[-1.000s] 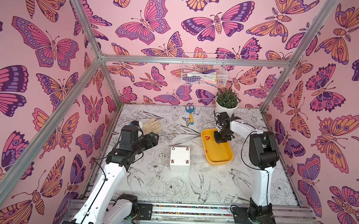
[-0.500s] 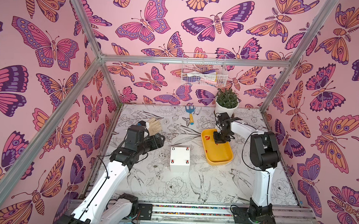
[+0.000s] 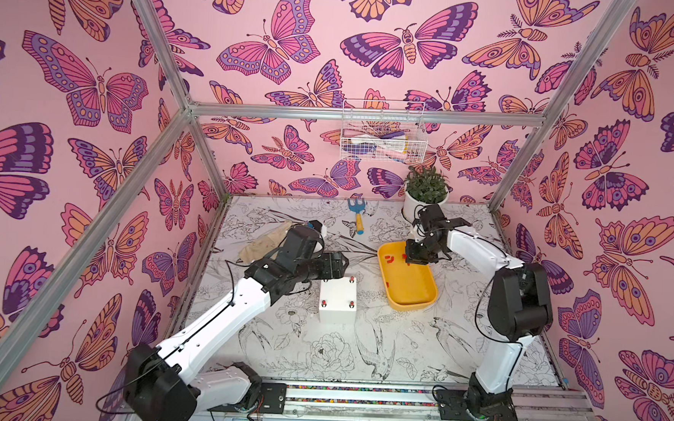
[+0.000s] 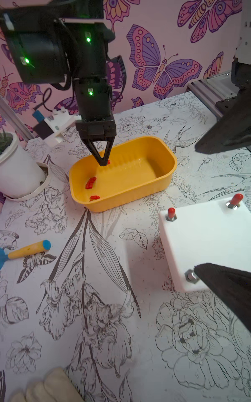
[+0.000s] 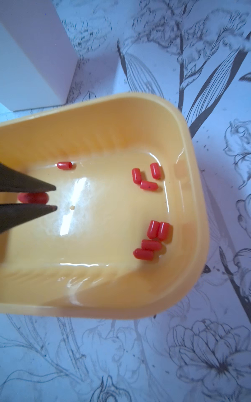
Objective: Cover the protruding screws with screw protection sleeves
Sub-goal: Pick up the screw protection sleeve from the storage box.
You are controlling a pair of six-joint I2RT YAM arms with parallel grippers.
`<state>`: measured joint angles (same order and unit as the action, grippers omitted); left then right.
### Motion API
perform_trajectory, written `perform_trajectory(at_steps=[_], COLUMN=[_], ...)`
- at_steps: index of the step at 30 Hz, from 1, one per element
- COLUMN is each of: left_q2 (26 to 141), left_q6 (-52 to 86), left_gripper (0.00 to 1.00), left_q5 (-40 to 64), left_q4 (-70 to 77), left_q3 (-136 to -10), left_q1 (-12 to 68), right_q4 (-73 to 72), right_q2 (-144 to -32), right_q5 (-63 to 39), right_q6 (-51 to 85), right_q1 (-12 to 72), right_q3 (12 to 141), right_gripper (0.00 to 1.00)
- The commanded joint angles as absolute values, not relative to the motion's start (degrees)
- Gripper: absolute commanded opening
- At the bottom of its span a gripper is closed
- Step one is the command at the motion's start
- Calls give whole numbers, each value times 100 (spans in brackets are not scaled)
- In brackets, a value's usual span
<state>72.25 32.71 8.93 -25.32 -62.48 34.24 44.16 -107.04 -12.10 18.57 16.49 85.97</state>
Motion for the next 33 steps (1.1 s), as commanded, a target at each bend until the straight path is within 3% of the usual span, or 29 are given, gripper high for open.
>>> perform_trajectory(at_steps=[1, 17, 33], left_q2=[7701, 9923, 10785], left_q6=[3043, 3003, 3256], left_gripper=[82, 83, 84], left_q5=[729, 1239, 1459], left_q4=[-2492, -1148, -172], left_q3=[-6605, -8082, -8544], left_q1=[3701, 4319, 4557], right_q4=[4546, 3936, 3582], right_q2=[-10335, -9050, -8447], right_q5=[-1382, -1641, -1898], right_q6=[2212, 3252, 3696], right_q1=[1637, 1637, 1626], right_q3=[8510, 8200, 7810], right_gripper=[13, 13, 13])
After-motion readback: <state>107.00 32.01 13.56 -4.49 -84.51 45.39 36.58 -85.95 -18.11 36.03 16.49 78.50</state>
